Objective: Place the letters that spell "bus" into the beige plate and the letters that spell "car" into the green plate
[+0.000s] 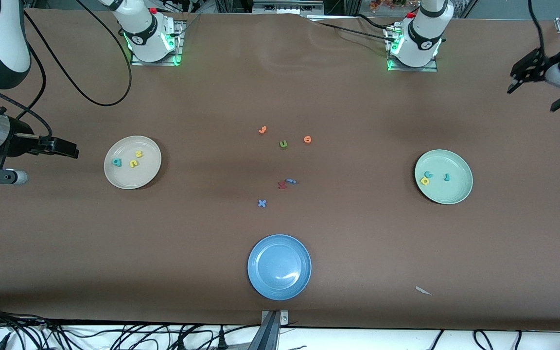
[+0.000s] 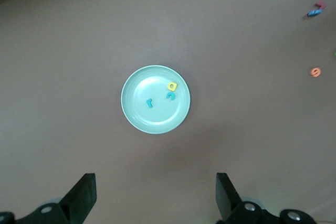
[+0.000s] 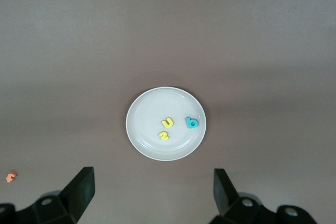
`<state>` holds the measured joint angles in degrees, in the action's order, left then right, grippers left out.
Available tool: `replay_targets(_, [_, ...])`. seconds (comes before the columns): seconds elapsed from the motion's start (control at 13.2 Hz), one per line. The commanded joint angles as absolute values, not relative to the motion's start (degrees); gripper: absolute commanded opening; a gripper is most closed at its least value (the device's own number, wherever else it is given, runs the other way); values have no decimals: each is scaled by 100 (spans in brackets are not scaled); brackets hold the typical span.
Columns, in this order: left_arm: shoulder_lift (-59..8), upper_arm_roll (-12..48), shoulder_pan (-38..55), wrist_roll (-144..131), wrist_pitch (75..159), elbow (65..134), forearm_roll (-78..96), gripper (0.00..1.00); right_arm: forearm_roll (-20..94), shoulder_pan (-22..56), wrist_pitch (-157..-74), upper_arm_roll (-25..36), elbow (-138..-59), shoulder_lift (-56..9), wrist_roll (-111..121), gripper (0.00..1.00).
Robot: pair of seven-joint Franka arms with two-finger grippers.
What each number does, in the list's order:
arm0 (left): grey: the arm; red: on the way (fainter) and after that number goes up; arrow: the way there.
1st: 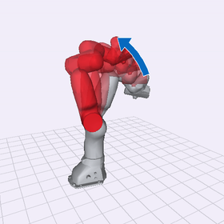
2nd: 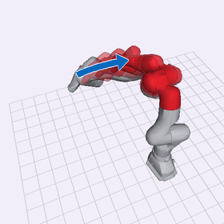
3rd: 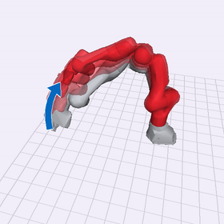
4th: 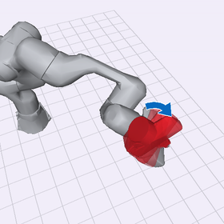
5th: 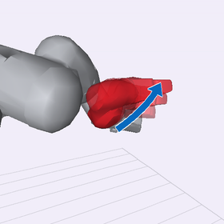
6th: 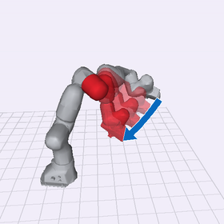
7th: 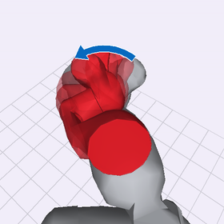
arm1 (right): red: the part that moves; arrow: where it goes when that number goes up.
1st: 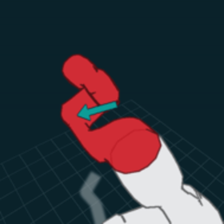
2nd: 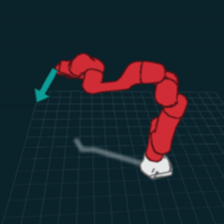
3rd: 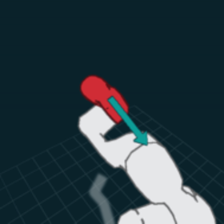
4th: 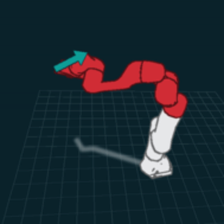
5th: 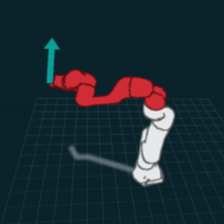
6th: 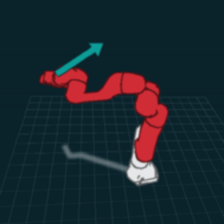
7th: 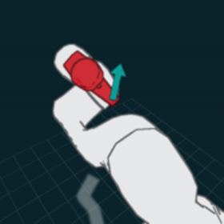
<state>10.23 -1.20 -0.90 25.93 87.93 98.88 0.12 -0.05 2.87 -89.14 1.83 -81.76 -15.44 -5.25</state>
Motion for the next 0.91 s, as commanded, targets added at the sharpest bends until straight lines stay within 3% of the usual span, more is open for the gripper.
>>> replay_targets(0.0, [624, 244, -70, 1638, 8105, 9054, -114, 100, 88, 237, -8974, 132, -8279, -1450, -606, 100])
replay_targets(0.53, [89, 483, -132, -86, 7691, 8448, 334, 100, 88, 237, -8974, 132, -8279, -1450, -615, 100])
replay_targets(0.83, [0, 466, -141, -132, 7673, 8438, 290, 100, 88, 237, -8974, 132, -8279, -1450, -615, 100])
